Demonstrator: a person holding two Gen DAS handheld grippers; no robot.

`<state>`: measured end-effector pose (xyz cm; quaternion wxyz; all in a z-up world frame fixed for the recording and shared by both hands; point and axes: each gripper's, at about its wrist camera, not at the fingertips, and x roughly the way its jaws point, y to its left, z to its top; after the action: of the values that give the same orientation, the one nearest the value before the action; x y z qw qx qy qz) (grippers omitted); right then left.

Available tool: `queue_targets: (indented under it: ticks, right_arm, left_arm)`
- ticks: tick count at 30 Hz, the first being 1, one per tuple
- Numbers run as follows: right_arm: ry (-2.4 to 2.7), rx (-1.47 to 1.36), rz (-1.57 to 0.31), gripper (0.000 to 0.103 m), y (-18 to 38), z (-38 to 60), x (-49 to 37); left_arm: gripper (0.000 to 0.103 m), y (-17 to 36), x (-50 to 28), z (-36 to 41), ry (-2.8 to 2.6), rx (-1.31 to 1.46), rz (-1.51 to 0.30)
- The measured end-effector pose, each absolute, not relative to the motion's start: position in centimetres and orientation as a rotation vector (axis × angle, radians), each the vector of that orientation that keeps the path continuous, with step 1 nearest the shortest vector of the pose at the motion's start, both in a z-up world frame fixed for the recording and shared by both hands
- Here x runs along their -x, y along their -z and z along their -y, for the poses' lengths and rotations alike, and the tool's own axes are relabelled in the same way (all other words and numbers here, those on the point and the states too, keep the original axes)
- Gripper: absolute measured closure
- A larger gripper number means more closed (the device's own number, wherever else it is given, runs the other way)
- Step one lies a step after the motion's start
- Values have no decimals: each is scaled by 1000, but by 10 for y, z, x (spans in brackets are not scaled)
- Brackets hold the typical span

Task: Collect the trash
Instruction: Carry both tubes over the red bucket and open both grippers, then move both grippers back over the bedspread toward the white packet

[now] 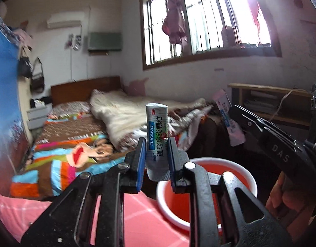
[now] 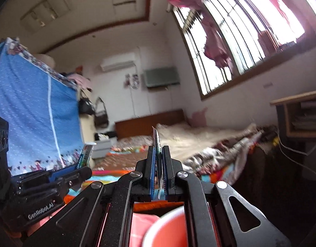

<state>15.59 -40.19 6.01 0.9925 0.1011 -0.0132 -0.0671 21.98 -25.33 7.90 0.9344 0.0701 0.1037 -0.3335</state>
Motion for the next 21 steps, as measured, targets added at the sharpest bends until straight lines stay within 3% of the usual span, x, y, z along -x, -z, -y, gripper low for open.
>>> queue_targets:
  ticks: [16, 21]
  right_arm:
    - [215, -316, -231, 97, -28, 439, -177]
    - [236, -335, -265, 96, -23, 446, -181]
  left_arm:
    - [50, -27, -250, 317, 801, -131, -651]
    - [30, -18, -258, 322, 801, -111, -703]
